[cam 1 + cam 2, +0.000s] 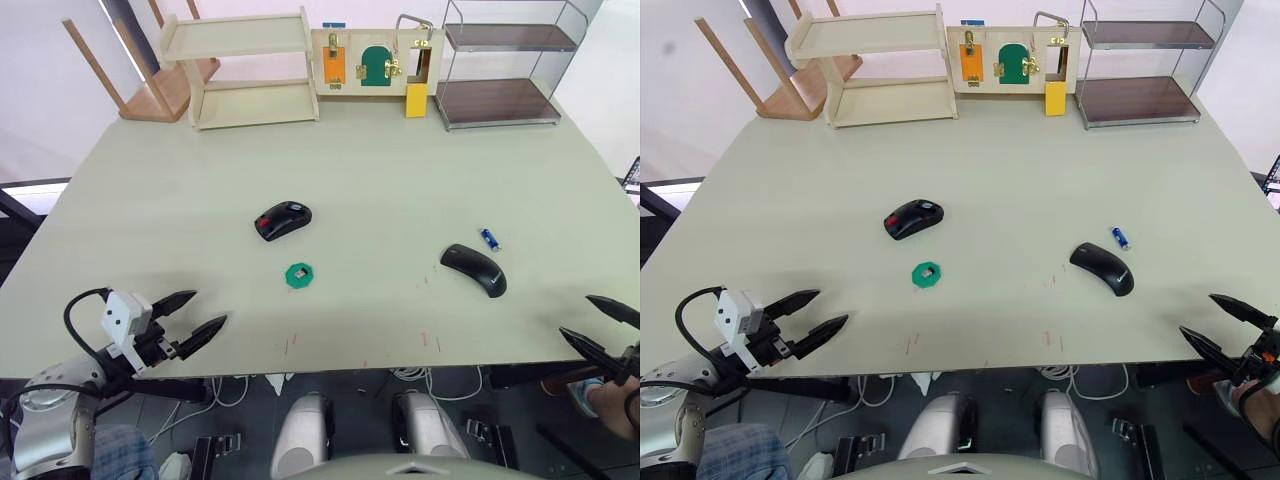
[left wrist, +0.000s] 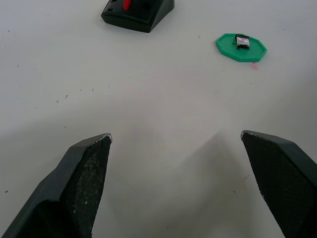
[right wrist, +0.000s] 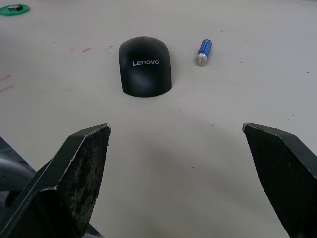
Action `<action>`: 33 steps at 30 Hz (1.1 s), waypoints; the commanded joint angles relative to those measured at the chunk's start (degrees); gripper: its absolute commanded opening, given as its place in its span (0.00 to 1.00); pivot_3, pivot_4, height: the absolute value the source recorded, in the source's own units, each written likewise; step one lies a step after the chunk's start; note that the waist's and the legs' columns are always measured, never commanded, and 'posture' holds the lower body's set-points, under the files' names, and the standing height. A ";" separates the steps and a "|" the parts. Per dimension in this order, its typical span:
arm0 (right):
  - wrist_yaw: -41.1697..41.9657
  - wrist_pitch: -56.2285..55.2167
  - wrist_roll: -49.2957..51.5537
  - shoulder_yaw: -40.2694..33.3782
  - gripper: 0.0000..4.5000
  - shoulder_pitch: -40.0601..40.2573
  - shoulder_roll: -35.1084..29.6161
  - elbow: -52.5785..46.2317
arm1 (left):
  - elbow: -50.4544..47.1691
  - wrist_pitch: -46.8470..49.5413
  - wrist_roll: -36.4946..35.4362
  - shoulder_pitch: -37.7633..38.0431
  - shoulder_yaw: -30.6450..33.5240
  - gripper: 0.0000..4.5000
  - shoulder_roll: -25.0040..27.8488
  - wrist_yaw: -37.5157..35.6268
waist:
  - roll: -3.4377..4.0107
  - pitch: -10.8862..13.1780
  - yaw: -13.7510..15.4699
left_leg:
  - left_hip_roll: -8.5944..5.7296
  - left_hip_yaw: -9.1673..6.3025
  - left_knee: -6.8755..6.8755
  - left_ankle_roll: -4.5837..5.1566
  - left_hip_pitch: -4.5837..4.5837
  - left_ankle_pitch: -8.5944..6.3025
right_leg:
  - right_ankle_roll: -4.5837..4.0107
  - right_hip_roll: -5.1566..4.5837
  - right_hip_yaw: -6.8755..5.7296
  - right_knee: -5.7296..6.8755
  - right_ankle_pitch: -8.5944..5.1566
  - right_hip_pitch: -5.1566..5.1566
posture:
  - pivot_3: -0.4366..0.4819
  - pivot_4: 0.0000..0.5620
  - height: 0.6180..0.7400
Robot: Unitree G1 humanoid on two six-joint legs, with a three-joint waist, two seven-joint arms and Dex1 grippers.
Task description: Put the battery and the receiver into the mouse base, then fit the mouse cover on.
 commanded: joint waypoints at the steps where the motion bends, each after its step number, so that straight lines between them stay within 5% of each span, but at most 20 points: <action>1: -0.33 -0.69 0.62 -2.19 1.00 0.01 0.31 -1.57 | -0.03 -2.15 -0.68 -1.03 0.32 0.99 0.69 0.21 | 0.00 0.00 0.00 | 0.00 0.00 0.00 0.00 0.00 0.00 | 0.00 0.00 0.00 0.00 0.00 0.00 | 0.48 0.27 1.00; 19: 5.05 -4.21 2.44 -2.67 1.00 -2.65 2.52 3.15 | 5.11 -2.78 -1.81 -7.47 -1.24 0.99 1.79 -1.06 | 0.00 0.00 0.02 | -0.02 0.04 0.00 0.00 0.00 0.00 | -0.01 0.02 -0.02 0.00 0.00 0.01 | 0.48 0.27 1.00; 33: 16.51 -3.19 8.58 -2.06 1.00 -2.86 5.57 -1.49 | 22.92 -3.19 2.65 -34.38 -11.23 0.99 5.51 -5.97 | -0.03 0.02 0.04 | -0.05 0.05 0.01 0.00 -0.07 0.01 | 0.03 0.16 -0.12 0.02 0.04 0.05 | 0.48 0.27 1.00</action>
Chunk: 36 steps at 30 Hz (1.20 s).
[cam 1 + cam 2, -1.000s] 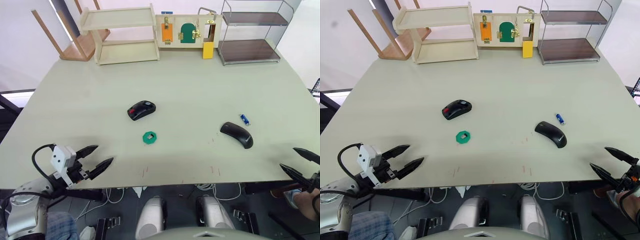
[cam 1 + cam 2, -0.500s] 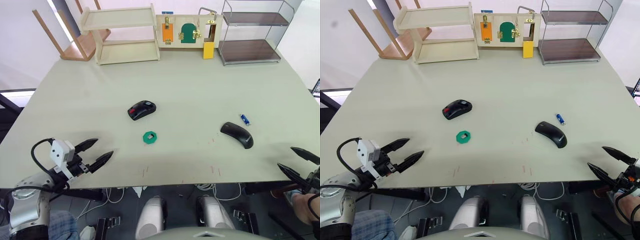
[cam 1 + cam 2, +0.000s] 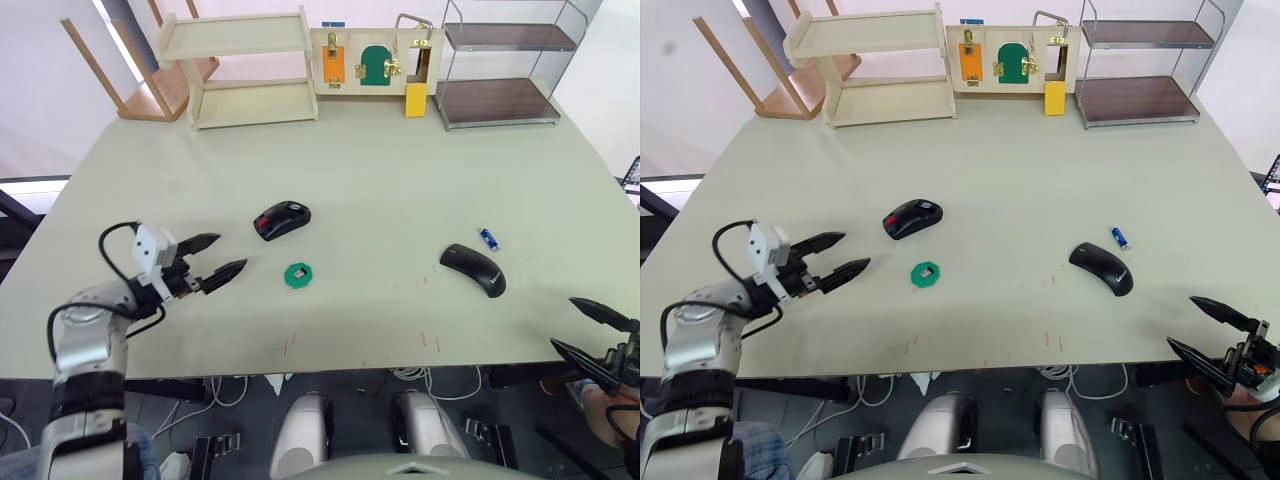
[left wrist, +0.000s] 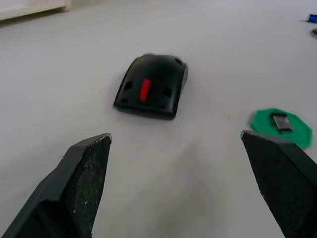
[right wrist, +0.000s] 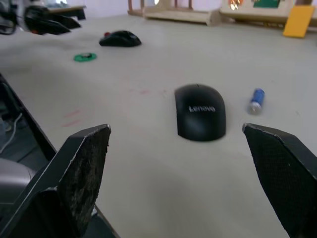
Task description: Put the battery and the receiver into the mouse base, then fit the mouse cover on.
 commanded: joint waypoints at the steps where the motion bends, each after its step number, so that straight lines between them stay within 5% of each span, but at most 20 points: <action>1: 1.98 0.57 2.55 -1.80 1.00 0.57 -0.16 -3.12 | 5.77 -0.71 1.40 -8.92 -2.62 0.99 2.70 -3.35 | -0.03 0.02 0.08 | 0.00 0.00 0.00 0.00 0.01 0.00 | 0.04 0.00 0.00 0.01 0.02 0.01 | 0.48 0.27 1.00; 8: 4.12 0.60 4.07 -2.10 1.00 0.24 0.68 -4.55 | 18.25 -4.69 6.65 -22.65 -10.11 0.99 2.15 -11.03 | -0.02 0.01 -0.07 | -0.03 -0.05 0.01 -0.01 -0.07 0.00 | 0.20 0.06 -0.01 -0.02 0.10 0.01 | 0.48 0.27 1.00; 17: 4.25 -0.05 3.89 -2.17 1.00 0.28 1.47 -5.54 | 36.80 -13.22 15.31 -36.31 -15.77 0.99 -1.16 -10.10 | -0.03 0.02 -0.13 | -0.03 -0.07 0.03 0.00 -0.10 0.00 | 0.21 0.09 0.01 -0.01 0.10 0.00 | 0.48 0.27 1.00; 36: 1.27 -1.07 2.89 -1.94 1.00 1.38 3.62 -9.81 | 50.32 -18.49 23.79 -41.76 -15.52 0.99 -6.40 3.09 | -0.04 0.03 0.04 | -0.03 -0.11 0.04 -0.01 -0.14 0.00 | 0.22 0.10 -0.02 0.01 0.10 -0.02 | 0.48 0.27 1.00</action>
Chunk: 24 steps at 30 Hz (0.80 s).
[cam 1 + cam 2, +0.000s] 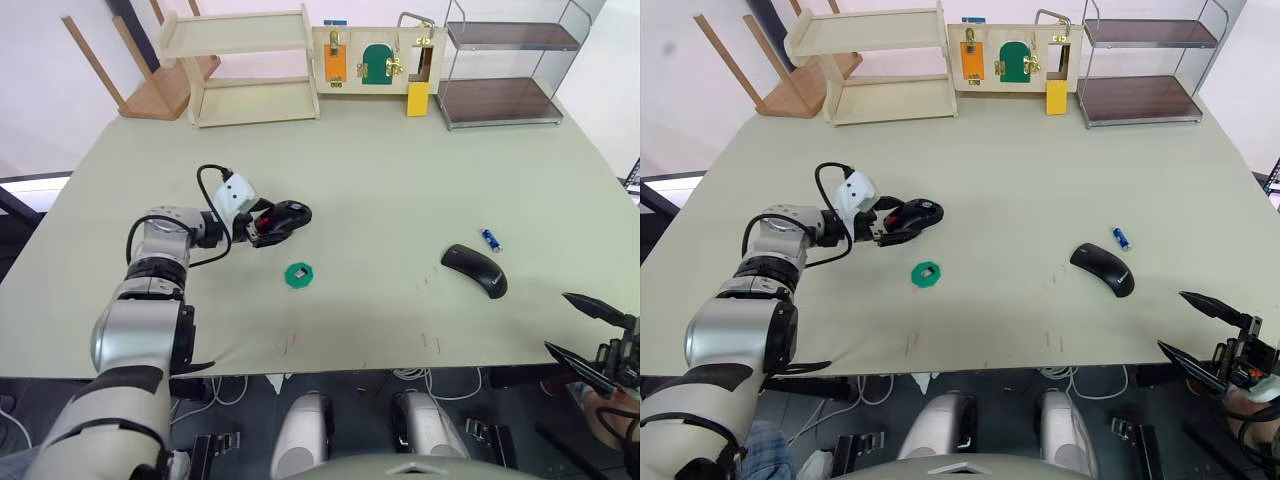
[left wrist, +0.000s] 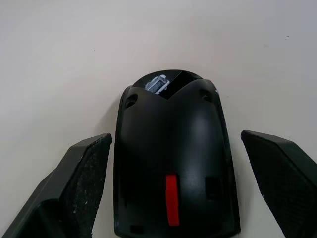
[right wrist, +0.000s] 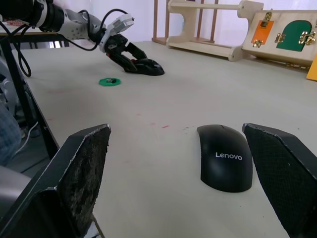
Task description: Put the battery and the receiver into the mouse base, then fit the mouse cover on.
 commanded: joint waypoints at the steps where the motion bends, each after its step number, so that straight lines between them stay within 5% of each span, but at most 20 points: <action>1: -1.06 -0.54 0.67 -1.26 1.00 0.47 0.26 -2.53 | 0.61 1.05 -1.19 -2.24 2.27 0.99 -0.77 1.32 | 0.00 0.00 0.01 | 0.00 -0.01 0.00 0.00 0.00 0.00 | 0.00 0.00 -0.01 0.00 0.00 0.00 | 0.48 0.27 1.00; 18: -3.75 0.02 0.69 -1.06 1.00 2.93 0.76 -7.12 | 2.43 4.39 3.56 -3.22 1.77 0.99 -3.57 4.73 | -0.01 0.00 0.01 | -0.01 -0.02 0.00 0.00 0.00 0.00 | 0.00 0.00 -0.01 0.01 0.00 0.00 | 0.48 0.27 1.00; 22: -4.49 0.19 0.64 -0.96 1.00 3.58 0.83 -8.32 | 2.56 4.87 3.62 -2.68 2.10 0.70 -2.88 4.06 | -0.01 0.00 0.00 | -0.01 -0.02 0.01 0.00 0.00 0.00 | 0.00 0.00 -0.01 0.02 0.00 0.00 | 0.48 0.27 1.00; 24: -4.85 0.25 0.59 -0.81 1.00 3.62 0.82 -8.68 | 2.54 4.89 3.66 -2.45 2.20 0.65 -2.59 3.94 | -0.01 0.00 0.00 | -0.01 -0.02 0.01 0.00 0.01 0.00 | 0.00 0.00 -0.01 0.04 0.00 0.00 | 0.48 0.27 1.00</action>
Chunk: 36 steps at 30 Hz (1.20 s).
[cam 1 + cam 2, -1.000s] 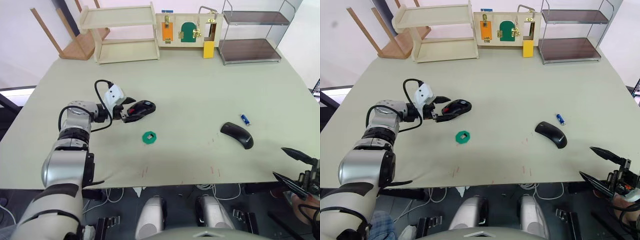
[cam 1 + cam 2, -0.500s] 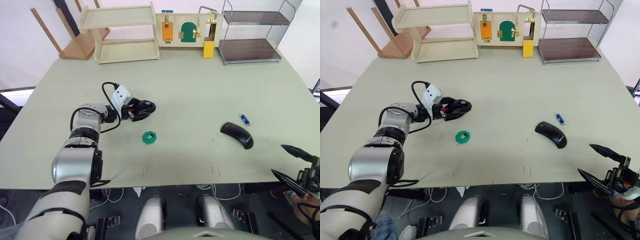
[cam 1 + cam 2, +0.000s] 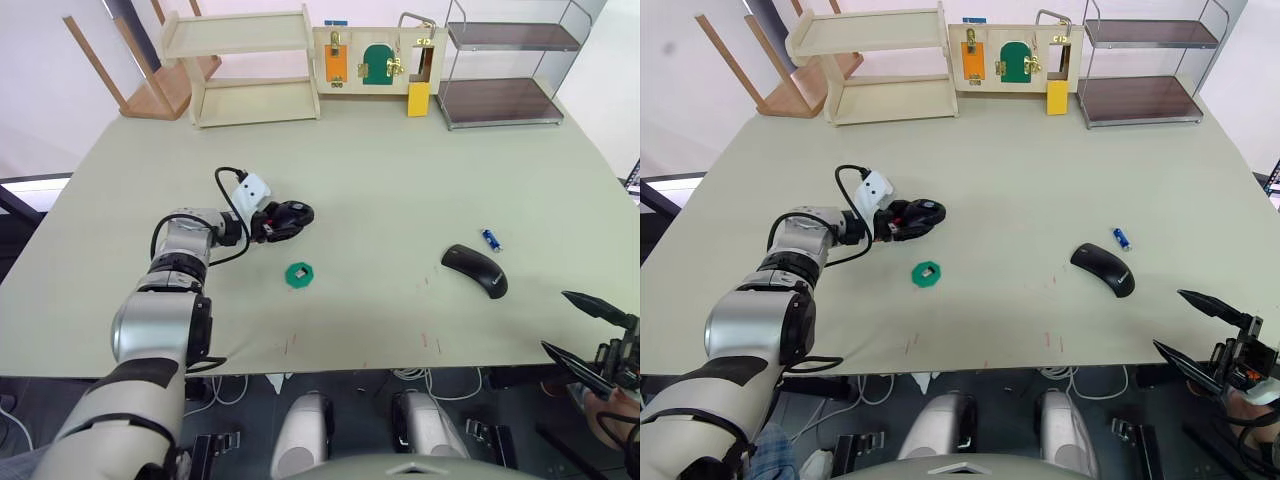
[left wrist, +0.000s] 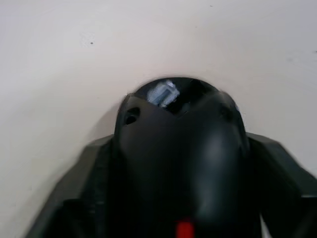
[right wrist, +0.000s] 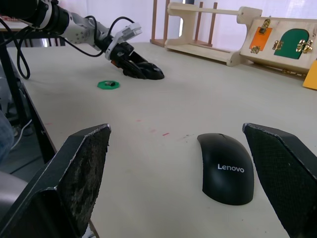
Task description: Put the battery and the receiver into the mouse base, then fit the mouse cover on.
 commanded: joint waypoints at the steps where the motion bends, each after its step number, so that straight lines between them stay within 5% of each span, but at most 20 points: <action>1: -0.63 0.05 0.70 -0.77 1.00 0.35 -0.02 -2.18 | -0.15 0.32 0.66 0.04 0.10 0.65 1.10 -0.29 | 0.00 0.00 -0.01 | 0.00 0.00 0.00 0.00 0.01 0.00 | 0.00 0.00 0.00 0.01 0.00 0.00 | 0.48 0.27 1.00; 11: -1.55 0.77 0.23 0.34 1.00 -1.45 -0.28 -2.45 | -0.54 -0.57 0.59 0.41 0.40 0.65 3.26 0.20 | 0.00 0.00 -0.36 | 0.01 0.01 0.00 0.00 0.06 0.00 | -0.01 0.02 0.02 0.08 0.00 -0.01 | 0.48 0.27 1.00; 24: -1.72 1.98 0.15 2.24 1.00 -2.75 -0.27 -3.25 | -5.08 -1.64 -2.36 -4.28 0.55 0.65 5.86 -14.64 | -0.07 0.04 0.13 | 0.01 -0.01 0.09 0.00 -0.06 0.00 | 0.00 0.02 -0.02 0.05 0.00 -0.02 | 0.48 0.27 1.00; 36: -1.26 3.46 0.12 3.33 1.00 -3.82 -1.02 -3.69 | -27.37 3.71 -5.06 1.81 -3.08 0.65 2.89 -20.83 | -0.07 0.06 0.01 | 0.02 -0.02 0.24 0.00 -0.10 0.00 | 0.00 0.01 0.01 0.11 0.00 -0.01 | 0.48 0.27 1.00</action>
